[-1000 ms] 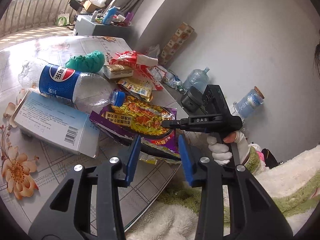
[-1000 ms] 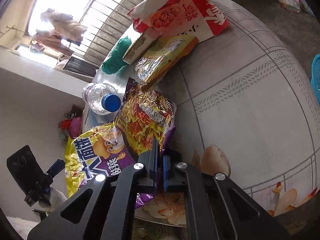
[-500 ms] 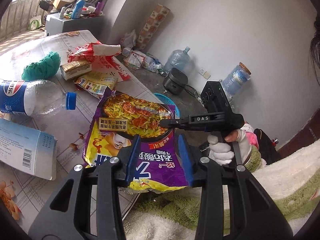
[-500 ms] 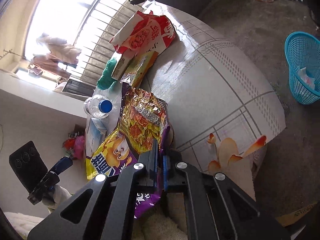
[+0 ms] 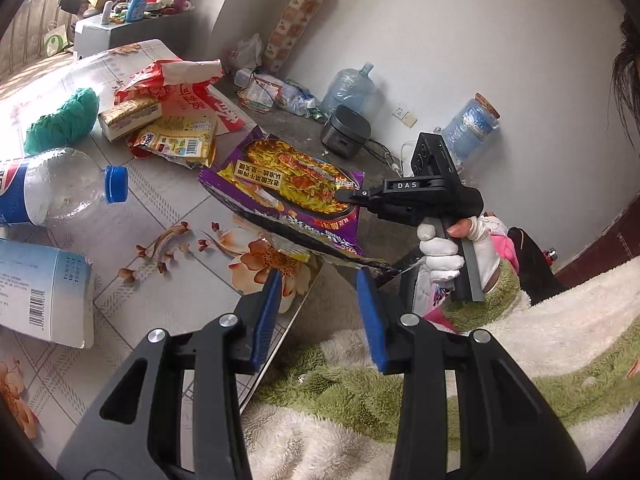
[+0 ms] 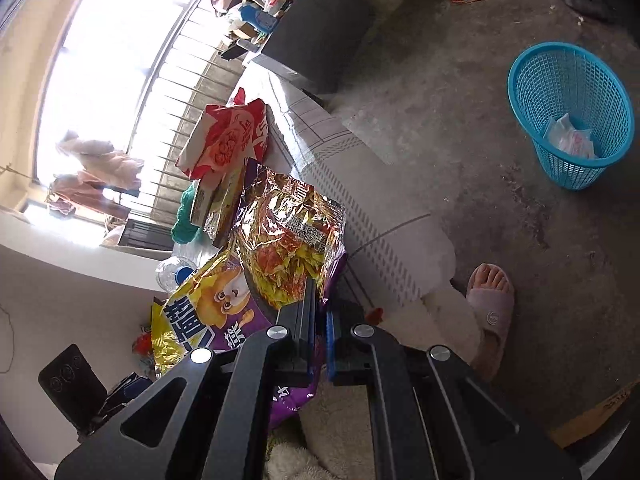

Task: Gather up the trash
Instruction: 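Close the right gripper on the purple snack bag and lift it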

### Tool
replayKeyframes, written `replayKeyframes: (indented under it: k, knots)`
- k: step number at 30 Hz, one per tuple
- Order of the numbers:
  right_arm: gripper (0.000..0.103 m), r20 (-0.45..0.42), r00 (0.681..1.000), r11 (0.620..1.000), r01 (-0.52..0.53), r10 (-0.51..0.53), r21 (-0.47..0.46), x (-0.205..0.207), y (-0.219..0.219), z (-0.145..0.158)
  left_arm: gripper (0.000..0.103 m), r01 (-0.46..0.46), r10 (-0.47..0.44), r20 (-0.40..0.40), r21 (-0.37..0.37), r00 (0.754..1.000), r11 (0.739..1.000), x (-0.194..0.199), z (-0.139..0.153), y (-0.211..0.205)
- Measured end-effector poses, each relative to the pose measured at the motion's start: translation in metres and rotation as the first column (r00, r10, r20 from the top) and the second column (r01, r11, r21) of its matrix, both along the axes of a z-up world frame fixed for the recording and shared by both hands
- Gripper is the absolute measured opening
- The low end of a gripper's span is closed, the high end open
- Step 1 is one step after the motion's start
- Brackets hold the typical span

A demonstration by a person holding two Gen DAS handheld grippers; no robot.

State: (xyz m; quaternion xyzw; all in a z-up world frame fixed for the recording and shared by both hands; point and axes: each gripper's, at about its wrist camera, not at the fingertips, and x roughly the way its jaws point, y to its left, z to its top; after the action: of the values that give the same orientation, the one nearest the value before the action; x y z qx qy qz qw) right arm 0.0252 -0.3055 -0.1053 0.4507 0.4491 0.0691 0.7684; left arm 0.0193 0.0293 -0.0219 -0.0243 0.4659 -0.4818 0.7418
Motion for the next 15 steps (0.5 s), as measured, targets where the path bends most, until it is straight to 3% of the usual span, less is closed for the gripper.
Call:
replayKeyframes:
  k: [8,15]
  knots:
    - [0.005,0.003,1.0,1.0,-0.008,0.008,0.026,0.0,0.004,-0.003,0.035,0.0,0.004,-0.05,0.091,0.999,0.996,0.001,-0.032,-0.016]
    - [0.005,0.009,0.998,0.998,-0.054,0.054,0.018,0.005,0.012,-0.004,0.035,0.002,-0.003,0.022,0.046,1.0,0.999,0.005,-0.02,-0.041]
